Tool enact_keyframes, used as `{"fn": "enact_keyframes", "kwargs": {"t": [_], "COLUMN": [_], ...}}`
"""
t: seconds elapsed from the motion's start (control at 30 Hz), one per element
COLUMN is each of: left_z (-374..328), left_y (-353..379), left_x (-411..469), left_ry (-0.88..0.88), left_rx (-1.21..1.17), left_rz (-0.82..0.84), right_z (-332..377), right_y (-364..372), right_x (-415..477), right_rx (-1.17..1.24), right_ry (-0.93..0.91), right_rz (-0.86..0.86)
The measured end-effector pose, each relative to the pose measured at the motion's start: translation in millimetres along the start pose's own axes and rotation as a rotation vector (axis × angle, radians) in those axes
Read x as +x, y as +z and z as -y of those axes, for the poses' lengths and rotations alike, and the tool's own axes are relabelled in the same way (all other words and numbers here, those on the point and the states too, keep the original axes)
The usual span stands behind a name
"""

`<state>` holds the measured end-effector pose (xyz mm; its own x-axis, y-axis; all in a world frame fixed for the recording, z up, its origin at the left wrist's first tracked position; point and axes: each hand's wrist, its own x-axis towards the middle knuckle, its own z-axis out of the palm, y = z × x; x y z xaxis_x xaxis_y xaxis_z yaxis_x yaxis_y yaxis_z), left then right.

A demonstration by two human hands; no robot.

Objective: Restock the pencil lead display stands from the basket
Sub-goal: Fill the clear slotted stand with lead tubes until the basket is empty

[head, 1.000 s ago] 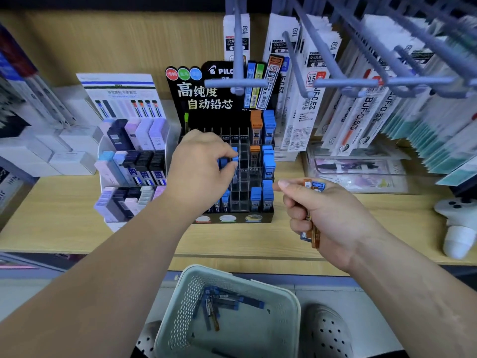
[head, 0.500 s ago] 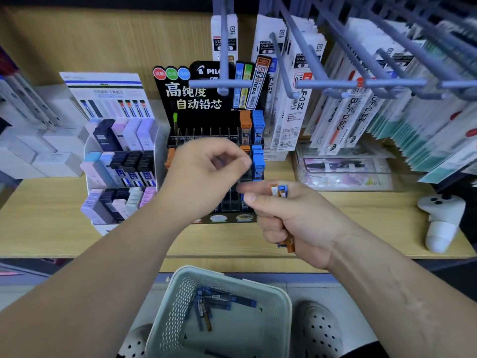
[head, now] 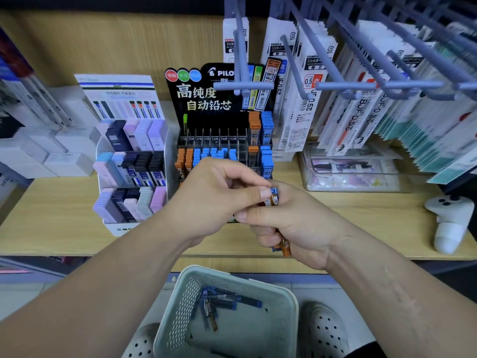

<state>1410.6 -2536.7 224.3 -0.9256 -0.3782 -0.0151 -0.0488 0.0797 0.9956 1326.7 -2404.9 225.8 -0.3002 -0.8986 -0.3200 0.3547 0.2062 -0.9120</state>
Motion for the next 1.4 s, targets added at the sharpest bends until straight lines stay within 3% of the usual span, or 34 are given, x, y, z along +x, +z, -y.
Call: {"fn": "enact_keyframes", "kwargs": {"t": [0.4, 0.57, 0.7, 0.83, 1.07, 1.4], "left_z": [-0.8, -3.4, -1.4, -3.3, 2.6, 14.8], "left_y": [-7.0, -24.0, -38.5, -49.4, -54.8, -70.4], "left_x": [-10.4, -10.8, -14.2, -26.8, -56.6, -61.7], "left_ry": [-0.057, -0.108, -0.161, -0.105, -0.17, -0.146], "left_rx": [-0.075, -0.241, -0.301, -0.096, 0.073, 0.174], "left_rz": [-0.128, -0.34, -0.483, -0.401, 0.033, 0.068], "right_z": [0.5, -3.7, -4.5, -2.7, -12.8, -19.2], "right_y": [-0.7, 1.4, 5.3, 10.1, 31.8, 44.7], "right_x": [3.8, 7.2, 12.3, 15.3, 22.2, 31.8], "right_rx": [0.012, 0.016, 0.08, 0.143, 0.033, 0.022], "right_ry": [0.021, 0.053, -0.003, -0.065, -0.11, -0.048], "right_rz": [-0.145, -0.178, -0.301, -0.408, -0.394, -0.327]}}
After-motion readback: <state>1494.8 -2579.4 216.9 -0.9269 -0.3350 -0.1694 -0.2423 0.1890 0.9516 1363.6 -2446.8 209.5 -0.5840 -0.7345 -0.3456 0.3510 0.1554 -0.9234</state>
